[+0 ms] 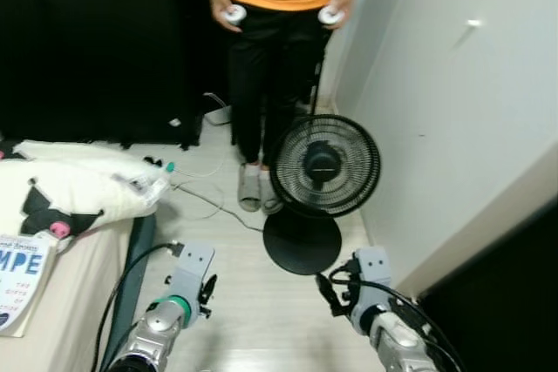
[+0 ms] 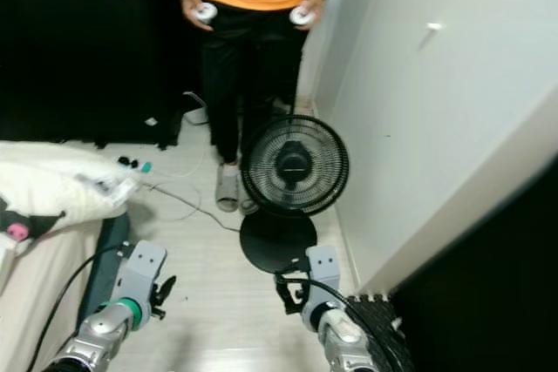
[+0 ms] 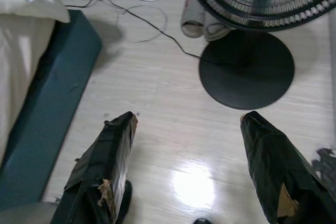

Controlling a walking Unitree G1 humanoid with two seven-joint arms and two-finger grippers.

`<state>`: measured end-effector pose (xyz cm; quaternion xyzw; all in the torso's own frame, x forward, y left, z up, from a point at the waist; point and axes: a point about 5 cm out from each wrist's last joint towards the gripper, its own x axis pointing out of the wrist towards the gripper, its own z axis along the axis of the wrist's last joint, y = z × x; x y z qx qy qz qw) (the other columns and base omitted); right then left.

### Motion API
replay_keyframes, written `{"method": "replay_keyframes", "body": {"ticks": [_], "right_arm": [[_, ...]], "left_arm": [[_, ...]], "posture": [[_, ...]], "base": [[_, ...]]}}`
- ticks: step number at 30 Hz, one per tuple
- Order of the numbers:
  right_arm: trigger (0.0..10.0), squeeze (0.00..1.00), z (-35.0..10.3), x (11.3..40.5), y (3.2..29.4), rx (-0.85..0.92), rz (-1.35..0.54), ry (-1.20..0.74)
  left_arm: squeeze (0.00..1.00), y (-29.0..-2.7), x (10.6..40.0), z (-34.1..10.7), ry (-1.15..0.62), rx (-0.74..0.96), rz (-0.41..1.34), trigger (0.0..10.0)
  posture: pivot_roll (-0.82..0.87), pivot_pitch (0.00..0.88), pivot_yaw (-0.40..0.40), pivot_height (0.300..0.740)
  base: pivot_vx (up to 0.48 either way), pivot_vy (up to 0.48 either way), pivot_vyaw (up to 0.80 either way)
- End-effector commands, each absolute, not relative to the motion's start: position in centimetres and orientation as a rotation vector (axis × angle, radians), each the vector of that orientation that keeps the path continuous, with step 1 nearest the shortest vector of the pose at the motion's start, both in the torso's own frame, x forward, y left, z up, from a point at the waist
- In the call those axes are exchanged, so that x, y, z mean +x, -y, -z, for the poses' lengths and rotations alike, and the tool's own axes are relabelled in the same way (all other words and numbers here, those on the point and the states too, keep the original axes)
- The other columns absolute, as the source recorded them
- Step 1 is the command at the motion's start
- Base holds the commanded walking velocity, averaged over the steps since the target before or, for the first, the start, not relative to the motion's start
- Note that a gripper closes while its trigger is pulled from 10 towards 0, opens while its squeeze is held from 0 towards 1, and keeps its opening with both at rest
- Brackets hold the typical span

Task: Clean up the room

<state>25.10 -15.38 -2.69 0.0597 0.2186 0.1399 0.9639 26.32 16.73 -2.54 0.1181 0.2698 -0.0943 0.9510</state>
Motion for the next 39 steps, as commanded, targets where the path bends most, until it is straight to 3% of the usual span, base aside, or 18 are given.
{"method": "replay_keyframes", "body": {"ticks": [1,7,17,24,28,29,31,39], "right_arm": [[10.0,0.00,2.9,24.8,15.7,0.128,-0.269,-0.451],[10.0,0.00,2.9,24.9,15.6,0.107,-0.290,-0.454],[10.0,0.00,3.1,24.8,15.9,0.091,-0.280,-0.486],[10.0,0.00,4.6,23.2,17.5,0.129,-0.182,-0.581],[10.0,0.00,5.2,22.3,19.3,0.204,-0.052,-0.622],[10.0,0.00,6.0,20.7,21.3,0.244,0.079,-0.671],[10.0,0.00,6.3,20.1,22.0,0.247,0.118,-0.691],[10.0,0.00,8.0,17.1,21.5,0.122,0.046,-0.832]], "left_arm": [[0.00,-16.5,25.9,2.9,-0.563,0.239,0.198,10.0],[0.00,-16.5,25.9,3.0,-0.567,0.238,0.201,10.0],[0.00,-17.1,25.0,3.7,-0.616,0.291,0.221,10.0],[0.00,-18.3,22.9,5.4,-0.743,0.279,0.223,10.0],[0.00,-18.4,22.5,5.7,-0.774,0.259,0.208,10.0],[0.00,-18.1,22.6,5.8,-0.786,0.257,0.217,10.0],[0.00,-17.9,22.7,5.7,-0.787,0.262,0.230,10.0],[0.00,-16.5,23.0,5.8,-0.793,0.293,0.292,10.0]], "posture": [[0.03,0.000,0.027,0.740],[0.03,0.000,0.026,0.740],[0.03,0.000,0.026,0.740],[0.04,0.000,0.011,0.740],[0.03,0.000,0.011,0.740],[0.02,0.000,0.021,0.740],[0.01,0.000,0.023,0.740],[-0.01,0.000,0.022,0.740]], "base": [[0.000,0.000,0.00],[0.000,0.000,0.00],[0.000,0.000,0.79],[0.000,0.000,0.78],[0.000,0.000,0.77],[0.000,0.000,0.76],[0.000,0.000,0.76],[0.000,0.000,0.76]]}}
